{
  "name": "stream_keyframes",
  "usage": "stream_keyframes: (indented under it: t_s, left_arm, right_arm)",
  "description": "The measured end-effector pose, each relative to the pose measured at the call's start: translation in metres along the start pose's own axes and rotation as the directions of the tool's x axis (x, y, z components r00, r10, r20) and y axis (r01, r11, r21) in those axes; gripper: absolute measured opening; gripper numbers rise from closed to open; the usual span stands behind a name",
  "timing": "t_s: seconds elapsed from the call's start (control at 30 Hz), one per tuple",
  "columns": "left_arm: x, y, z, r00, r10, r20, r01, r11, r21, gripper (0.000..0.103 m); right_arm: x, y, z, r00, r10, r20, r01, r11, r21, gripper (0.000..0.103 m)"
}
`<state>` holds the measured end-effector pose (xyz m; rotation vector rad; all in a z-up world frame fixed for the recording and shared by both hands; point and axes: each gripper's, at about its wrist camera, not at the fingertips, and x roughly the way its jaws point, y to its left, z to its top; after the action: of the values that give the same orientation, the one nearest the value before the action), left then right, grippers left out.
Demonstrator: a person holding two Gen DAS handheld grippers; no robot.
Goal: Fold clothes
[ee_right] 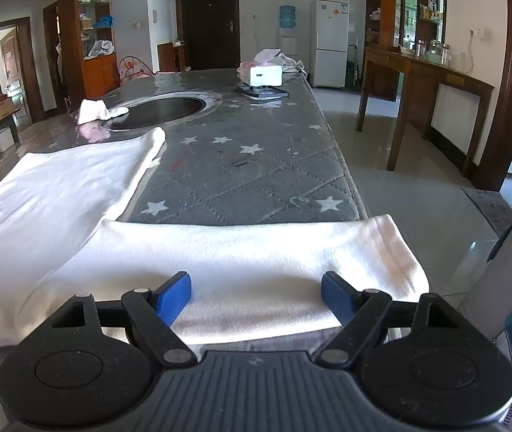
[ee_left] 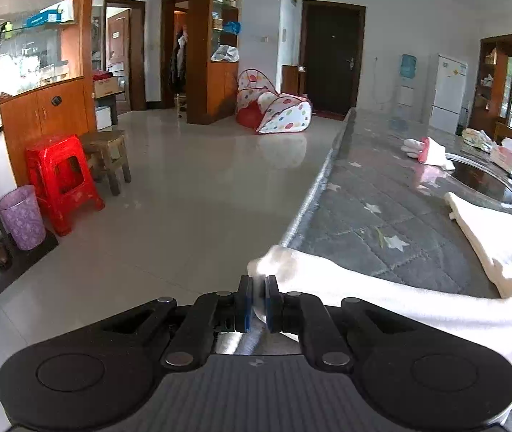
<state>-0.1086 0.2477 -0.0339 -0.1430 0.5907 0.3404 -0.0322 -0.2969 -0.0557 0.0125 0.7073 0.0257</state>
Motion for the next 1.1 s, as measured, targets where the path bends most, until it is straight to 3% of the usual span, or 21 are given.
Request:
stream_keyframes:
  t_s: [0.33, 0.4, 0.53, 0.6, 0.7, 0.83, 1.1]
  left_arm:
    - [0.006, -0.003, 0.012, 1.000, 0.023, -0.013, -0.023, 1.000, 0.020, 0.013]
    - [0.004, -0.004, 0.016, 1.000, 0.021, -0.021, -0.021, 1.000, 0.011, 0.021]
    - [-0.006, -0.016, 0.020, 1.000, -0.019, -0.022, 0.020, 0.999, 0.035, 0.053]
    - [-0.012, -0.028, 0.023, 0.998, -0.054, -0.012, 0.054, 0.996, 0.065, 0.057]
    - [-0.023, -0.049, 0.026, 0.994, -0.110, 0.012, 0.109, 0.989, 0.101, 0.078]
    - [-0.039, -0.083, 0.027, 0.975, -0.219, 0.029, 0.211, 0.961, 0.176, 0.093]
    - [-0.043, -0.154, 0.019, 0.917, -0.396, -0.037, 0.388, 0.869, 0.307, 0.095]
  right_arm:
    - [-0.011, -0.015, 0.004, 0.999, -0.040, 0.004, 0.039, 0.999, 0.023, 0.081]
    - [-0.007, -0.022, 0.003, 0.998, -0.069, -0.014, 0.070, 0.997, 0.042, 0.080]
    - [-0.008, -0.033, 0.004, 0.996, -0.093, -0.006, 0.093, 0.993, 0.077, 0.077]
    - [-0.010, -0.030, 0.008, 0.996, -0.091, 0.016, 0.090, 0.994, 0.063, 0.077]
    - [-0.007, -0.023, 0.017, 0.998, -0.060, 0.032, 0.059, 0.998, 0.039, 0.077]
    - [0.006, -0.012, 0.027, 0.999, -0.015, 0.029, 0.015, 1.000, 0.007, 0.077]
    - [0.031, 0.003, 0.030, 1.000, -0.008, -0.020, 0.008, 0.999, -0.039, 0.077]
